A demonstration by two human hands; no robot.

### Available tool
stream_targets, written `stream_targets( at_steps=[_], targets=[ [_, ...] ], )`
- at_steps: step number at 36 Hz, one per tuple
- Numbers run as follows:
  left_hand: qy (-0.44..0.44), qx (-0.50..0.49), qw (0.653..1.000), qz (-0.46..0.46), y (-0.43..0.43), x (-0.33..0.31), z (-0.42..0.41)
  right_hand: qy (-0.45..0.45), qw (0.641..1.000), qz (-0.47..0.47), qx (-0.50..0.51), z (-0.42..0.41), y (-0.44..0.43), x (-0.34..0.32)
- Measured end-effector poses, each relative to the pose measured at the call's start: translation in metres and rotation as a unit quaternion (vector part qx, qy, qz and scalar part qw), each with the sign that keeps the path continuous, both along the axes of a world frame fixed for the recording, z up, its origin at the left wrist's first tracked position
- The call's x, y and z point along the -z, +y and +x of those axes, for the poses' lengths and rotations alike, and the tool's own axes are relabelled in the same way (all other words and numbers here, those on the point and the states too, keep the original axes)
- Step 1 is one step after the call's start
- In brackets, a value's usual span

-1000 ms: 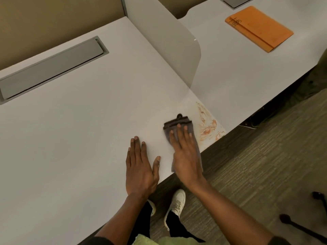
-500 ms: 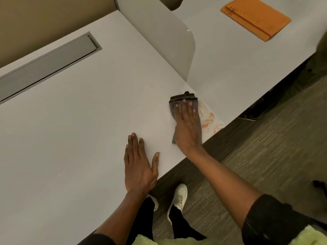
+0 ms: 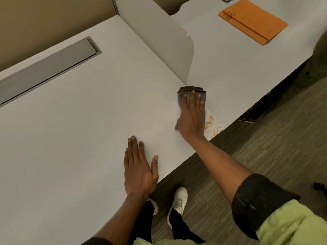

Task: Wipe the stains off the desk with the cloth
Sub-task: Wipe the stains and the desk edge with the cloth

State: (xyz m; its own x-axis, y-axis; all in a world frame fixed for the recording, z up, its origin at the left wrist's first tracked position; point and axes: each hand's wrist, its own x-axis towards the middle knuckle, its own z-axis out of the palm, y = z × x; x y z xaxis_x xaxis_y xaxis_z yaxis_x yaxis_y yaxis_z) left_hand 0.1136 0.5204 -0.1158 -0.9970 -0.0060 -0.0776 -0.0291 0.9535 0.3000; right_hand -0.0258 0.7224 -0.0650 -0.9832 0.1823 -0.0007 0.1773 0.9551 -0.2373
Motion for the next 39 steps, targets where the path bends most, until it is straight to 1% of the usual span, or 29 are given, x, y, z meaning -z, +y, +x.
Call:
stream_targets(
  at_steps=[2, 4, 8, 10, 12, 15, 18, 21, 23, 26, 28, 31, 34, 36, 39],
  targets=[
    [0.0, 0.0, 1.0, 0.001, 0.001, -0.001, 0.0, 0.003, 1.0, -0.008, 0.007, 0.001, -0.007, 0.0],
    [-0.004, -0.003, 1.0, 0.003, 0.002, -0.001, -0.001, -0.004, 1.0, -0.024, -0.011, 0.015, -0.017, 0.002],
    [-0.003, 0.004, 1.0, 0.0, 0.001, -0.003, -0.001, -0.01, 0.995, -0.06, -0.075, 0.081, -0.045, 0.009],
    [-0.001, 0.006, 1.0, -0.006, 0.0, -0.003, -0.002, -0.012, 0.993, -0.06, -0.103, 0.115, -0.052, 0.014],
    [-0.003, 0.006, 1.0, -0.013, 0.0, -0.003, -0.003, -0.016, 0.992, -0.051, -0.114, 0.13, -0.048, 0.019],
    [-0.005, 0.006, 1.0, -0.019, 0.001, -0.004, -0.003, -0.01, 0.994, -0.021, -0.104, 0.106, -0.03, 0.018],
    [0.0, 0.007, 1.0, -0.016, 0.001, -0.006, -0.003, -0.02, 0.998, 0.014, -0.052, 0.046, -0.008, 0.009],
    [0.0, 0.005, 1.0, -0.016, 0.001, -0.006, -0.003, -0.026, 1.0, 0.006, -0.001, -0.005, 0.004, -0.001],
    [0.002, 0.005, 1.0, -0.018, 0.001, -0.005, -0.003, -0.021, 1.0, 0.002, 0.01, -0.018, 0.005, -0.004],
    [0.003, 0.003, 1.0, -0.017, 0.002, -0.005, -0.003, -0.031, 1.0, -0.004, 0.001, -0.008, -0.003, -0.005],
    [0.004, 0.002, 1.0, -0.015, 0.002, -0.004, -0.002, -0.027, 0.999, -0.021, -0.013, 0.014, -0.013, -0.002],
    [0.007, 0.004, 1.0, -0.011, 0.001, -0.003, -0.002, -0.034, 0.997, -0.039, -0.055, 0.074, -0.035, 0.004],
    [0.012, 0.001, 1.0, -0.008, 0.001, -0.001, -0.002, -0.024, 0.996, -0.028, -0.079, 0.126, -0.045, 0.014],
    [0.011, 0.001, 1.0, 0.0, 0.001, -0.001, -0.003, -0.027, 0.996, -0.022, -0.078, 0.134, -0.041, 0.018],
    [0.008, 0.001, 1.0, -0.001, 0.001, -0.002, -0.003, -0.034, 0.998, -0.007, -0.061, 0.112, -0.028, 0.015]
  ],
)
